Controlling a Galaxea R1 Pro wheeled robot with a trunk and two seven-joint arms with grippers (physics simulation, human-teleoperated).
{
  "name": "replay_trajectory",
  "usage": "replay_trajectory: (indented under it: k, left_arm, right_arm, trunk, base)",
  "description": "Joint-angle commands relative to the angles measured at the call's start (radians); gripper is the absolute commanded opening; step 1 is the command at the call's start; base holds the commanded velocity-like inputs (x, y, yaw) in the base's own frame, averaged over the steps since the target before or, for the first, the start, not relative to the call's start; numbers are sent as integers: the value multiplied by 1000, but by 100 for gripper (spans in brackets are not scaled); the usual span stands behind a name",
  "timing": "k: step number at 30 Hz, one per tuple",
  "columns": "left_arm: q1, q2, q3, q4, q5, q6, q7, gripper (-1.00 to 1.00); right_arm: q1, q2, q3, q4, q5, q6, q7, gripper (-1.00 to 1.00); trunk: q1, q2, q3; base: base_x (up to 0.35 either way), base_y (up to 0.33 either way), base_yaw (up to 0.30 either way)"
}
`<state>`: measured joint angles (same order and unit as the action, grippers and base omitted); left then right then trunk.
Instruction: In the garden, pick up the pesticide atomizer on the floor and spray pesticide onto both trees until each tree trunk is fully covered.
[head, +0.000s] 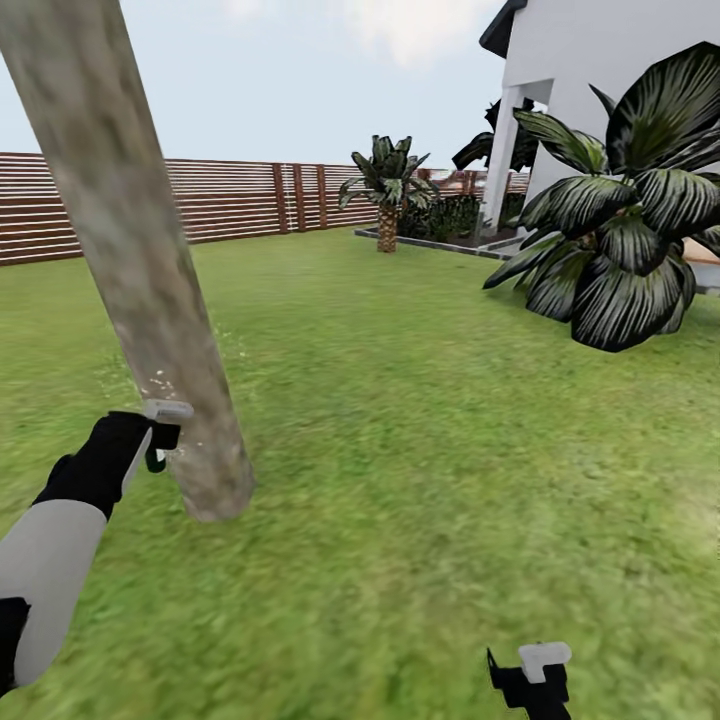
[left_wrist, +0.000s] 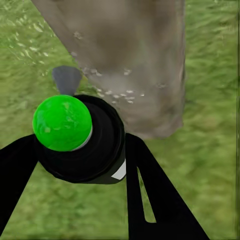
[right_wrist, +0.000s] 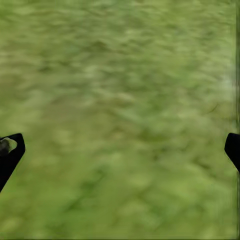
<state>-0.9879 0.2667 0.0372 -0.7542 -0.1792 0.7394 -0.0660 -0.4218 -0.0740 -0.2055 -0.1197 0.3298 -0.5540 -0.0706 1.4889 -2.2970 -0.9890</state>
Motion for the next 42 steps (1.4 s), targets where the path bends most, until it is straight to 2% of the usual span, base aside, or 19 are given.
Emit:
replay_trajectory:
  k: [1, 4, 8, 10, 13, 17, 18, 22, 23, 24, 27, 29, 31, 33, 38, 42]
  left_arm:
    - [0, -3, -1, 1, 0, 0, 0, -100]
    - [0, -16, -4, -1, 1, 0, 1, -100]
    - [0, -46, -5, -10, -1, 0, 2, -100]
    - [0, -49, -3, -11, -2, 0, 2, -100]
    - [0, -33, 2, -7, -3, 0, 7, -100]
    - [3, -1, 2, 4, -1, 0, 65, -100]
    - [22, 2, 2, 6, -1, -1, 72, -100]
    - [56, -15, -4, 12, 9, -3, 77, -100]
    - [58, -45, 1, 13, 8, -2, 78, -100]
    - [58, -52, 2, 13, 8, -2, 78, -100]
    - [57, -48, 4, 14, 7, 0, 77, -100]
    - [58, -23, 73, 15, 6, 2, 76, -100]
    - [59, -11, 107, 15, 4, 3, 75, -100]
    - [81, -4, 116, 17, 2, 1, 76, -100]
    - [123, -14, 117, 17, 8, -1, 76, -100]
    - [129, -23, 116, 30, 9, 1, 70, -100]
  right_arm:
    - [0, 0, 0, 0, 0, 0, 0, 100]
    - [0, 0, 0, 0, 0, 0, 0, 100]
    - [0, 0, 0, 0, 0, 0, 0, 100]
    - [0, 0, 0, 0, 0, 0, 0, 100]
    - [0, 0, 0, 0, 0, 0, 0, 100]
    - [0, 0, 0, 0, 0, 0, 0, 100]
    - [0, 0, 0, 0, 0, 0, 0, 100]
    - [0, -1, 0, 0, 0, 0, 0, 100]
    - [0, -1, 0, 0, 1, 0, 0, 100]
    - [0, -1, 0, 0, 1, 0, 0, 100]
    - [0, -1, 0, 0, 0, 0, 1, 100]
    - [0, -1, 0, 0, 0, -1, 0, 100]
    - [1, -1, 0, 0, 0, -1, 0, 100]
    - [0, -1, 0, 0, 0, -1, 0, 100]
    - [1, -1, 0, 0, 0, 0, 0, 100]
    - [0, 0, 0, 0, 0, 0, 0, 100]
  trunk:
    - [0, 0, 0]
    - [0, 0, 0]
    - [0, 0, 0]
    - [0, 0, 0]
    - [0, 0, 0]
    - [0, 0, 0]
    - [0, 0, 0]
    - [0, 0, 0]
    - [0, 0, 0]
    - [0, 0, 0]
    - [0, 0, 0]
    - [0, 0, 0]
    - [0, 0, 0]
    - [0, 0, 0]
    - [0, 0, 0]
    - [0, 0, 0]
  base:
    - [9, -267, 0]
    - [-28, -272, 21]
    - [-3, -274, 218]
    - [45, -274, 273]
    - [74, -274, 277]
    - [82, -274, 278]
    - [92, -274, 221]
    - [125, -273, 57]
    - [159, -258, 3]
    - [173, -247, 2]
    - [213, -215, 1]
    - [240, -183, 0]
    - [242, -179, 0]
    - [177, -179, 18]
    - [28, -48, 209]
    - [1, -2, 274]
